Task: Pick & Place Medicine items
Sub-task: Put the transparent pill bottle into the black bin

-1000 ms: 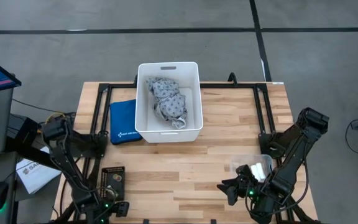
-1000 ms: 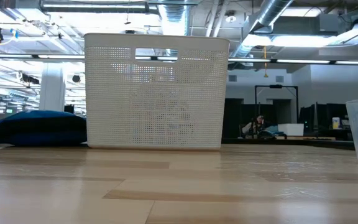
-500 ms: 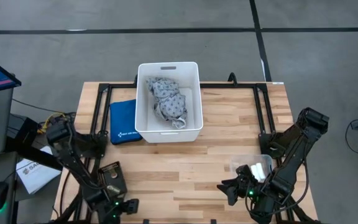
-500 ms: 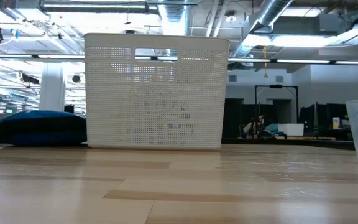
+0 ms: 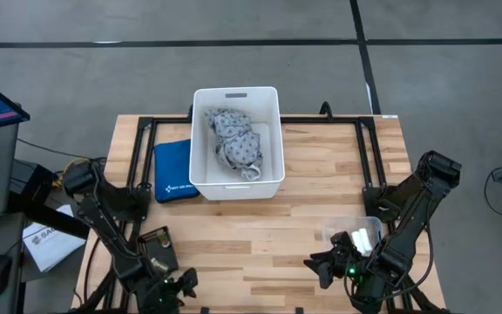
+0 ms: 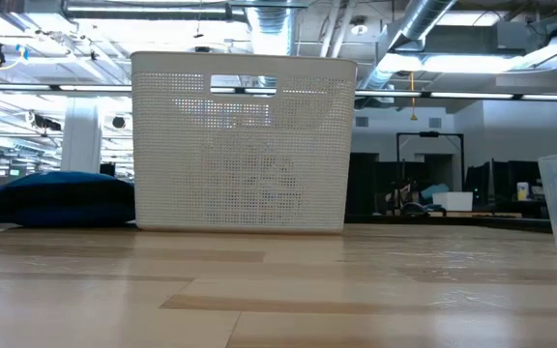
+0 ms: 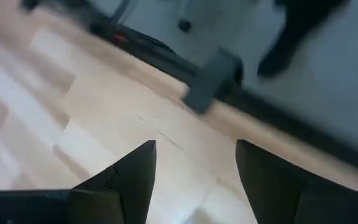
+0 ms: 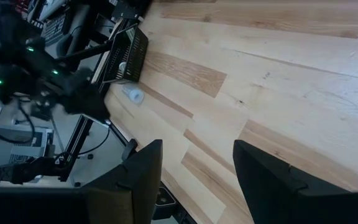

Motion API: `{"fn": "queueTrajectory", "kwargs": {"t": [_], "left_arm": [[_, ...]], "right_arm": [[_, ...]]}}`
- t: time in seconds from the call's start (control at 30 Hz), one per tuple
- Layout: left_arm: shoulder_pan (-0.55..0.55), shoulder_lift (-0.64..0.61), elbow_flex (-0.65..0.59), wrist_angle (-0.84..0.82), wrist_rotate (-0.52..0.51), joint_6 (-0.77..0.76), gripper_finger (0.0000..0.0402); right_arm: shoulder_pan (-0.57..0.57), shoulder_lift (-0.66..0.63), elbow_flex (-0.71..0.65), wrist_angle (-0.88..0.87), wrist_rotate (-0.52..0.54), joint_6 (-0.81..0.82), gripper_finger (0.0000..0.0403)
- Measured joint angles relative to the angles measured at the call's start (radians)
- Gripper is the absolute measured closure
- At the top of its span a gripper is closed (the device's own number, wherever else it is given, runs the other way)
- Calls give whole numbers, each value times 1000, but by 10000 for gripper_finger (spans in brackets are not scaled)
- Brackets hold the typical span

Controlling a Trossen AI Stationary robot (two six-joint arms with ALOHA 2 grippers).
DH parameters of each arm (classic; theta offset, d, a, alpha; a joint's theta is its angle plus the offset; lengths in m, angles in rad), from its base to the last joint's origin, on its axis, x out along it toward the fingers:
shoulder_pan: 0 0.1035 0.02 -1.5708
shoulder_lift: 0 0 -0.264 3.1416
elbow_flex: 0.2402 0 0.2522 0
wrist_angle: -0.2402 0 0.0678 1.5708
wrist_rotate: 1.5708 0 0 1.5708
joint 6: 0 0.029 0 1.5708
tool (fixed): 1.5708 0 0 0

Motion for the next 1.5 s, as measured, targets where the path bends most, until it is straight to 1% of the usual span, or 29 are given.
{"fn": "queueTrajectory", "kwargs": {"t": [0.13, 0.2, 0.23, 0.27, 0.37, 0.5, 0.73, 0.83, 0.97, 1.13, 1.3, 1.4, 1.5], "left_arm": [[40, -56, 85, -117, 10, -414, 192], [80, -63, 136, -219, 55, -591, 192], [102, -63, 158, -266, 93, -658, 192], [125, -61, 179, -295, 137, -700, 190], [189, -36, 222, -342, 276, -764, 186], [252, 39, 259, -453, 425, -865, 183], [326, 185, 327, -643, 528, -866, 183], [343, 224, 351, -687, 532, -829, 183], [355, 253, 352, -688, 534, -821, 183], [344, 291, 352, -675, 574, -820, 183], [331, 315, 352, -655, 570, -816, 183], [331, 315, 343, -617, 556, -810, 192], [338, 315, 331, -599, 563, -812, 212]], "right_arm": [[0, 0, 0, 3, 0, -3, 210], [-1, 0, 0, 4, 3, -3, 210], [-1, 0, 0, 4, 8, -8, 210], [-1, 0, 0, 5, 13, -11, 210], [-3, 0, 0, 3, 34, -13, 210], [-8, 0, 0, 2, 38, -15, 210], [-8, 0, 0, 1, 49, -19, 210], [-8, 0, 0, -5, 52, -22, 210], [-8, 0, 0, -7, 52, -21, 210], [-7, 0, 0, -6, 52, -27, 210], [-7, 0, 0, -7, 52, -42, 210], [-6, 0, 0, -11, 52, -48, 210], [-6, 0, 0, -14, 52, -48, 210]]}}
